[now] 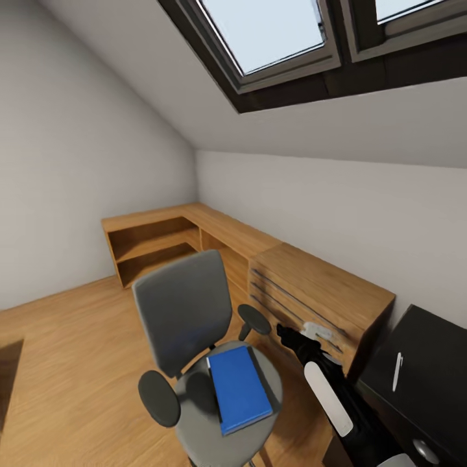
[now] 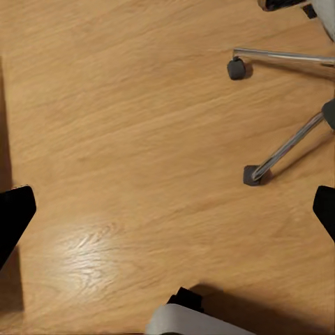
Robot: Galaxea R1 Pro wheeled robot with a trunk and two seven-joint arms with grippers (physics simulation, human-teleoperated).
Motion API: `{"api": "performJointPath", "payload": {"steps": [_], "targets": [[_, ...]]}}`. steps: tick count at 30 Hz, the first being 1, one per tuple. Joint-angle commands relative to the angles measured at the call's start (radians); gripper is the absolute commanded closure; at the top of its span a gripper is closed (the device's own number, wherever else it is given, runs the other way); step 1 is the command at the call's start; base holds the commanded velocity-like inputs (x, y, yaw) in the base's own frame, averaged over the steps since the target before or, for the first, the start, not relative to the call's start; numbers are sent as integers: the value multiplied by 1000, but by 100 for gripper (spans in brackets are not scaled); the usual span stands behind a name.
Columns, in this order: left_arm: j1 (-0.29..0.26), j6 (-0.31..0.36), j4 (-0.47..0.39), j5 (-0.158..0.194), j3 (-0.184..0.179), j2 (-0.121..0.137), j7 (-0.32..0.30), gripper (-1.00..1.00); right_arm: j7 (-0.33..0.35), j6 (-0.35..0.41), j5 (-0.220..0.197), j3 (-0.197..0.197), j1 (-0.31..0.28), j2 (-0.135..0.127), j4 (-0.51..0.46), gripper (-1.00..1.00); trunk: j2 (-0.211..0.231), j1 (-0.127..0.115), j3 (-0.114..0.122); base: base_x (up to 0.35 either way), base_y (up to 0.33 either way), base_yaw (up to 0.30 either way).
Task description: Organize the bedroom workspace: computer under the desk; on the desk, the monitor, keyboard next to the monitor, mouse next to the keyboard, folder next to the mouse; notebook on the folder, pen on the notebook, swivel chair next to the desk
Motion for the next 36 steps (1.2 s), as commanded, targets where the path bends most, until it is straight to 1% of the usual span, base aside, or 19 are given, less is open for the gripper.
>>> {"api": "performJointPath", "payload": {"steps": [1,34,36], "targets": [[0,4,-2,5,-1,0,5,-100,-8,2,-7,3,-1,-1,-2,-100,-1,0,-1,0,0,277],[0,1,-2,4,3,0,10,-100,-8,-1,-2,2,-1,-2,-2,-100,-1,0,-16,0,0,277],[0,2,-2,4,3,0,10,-100,-8,-1,-2,1,-1,-2,-2,-100,-1,0,-16,0,0,128]]}}
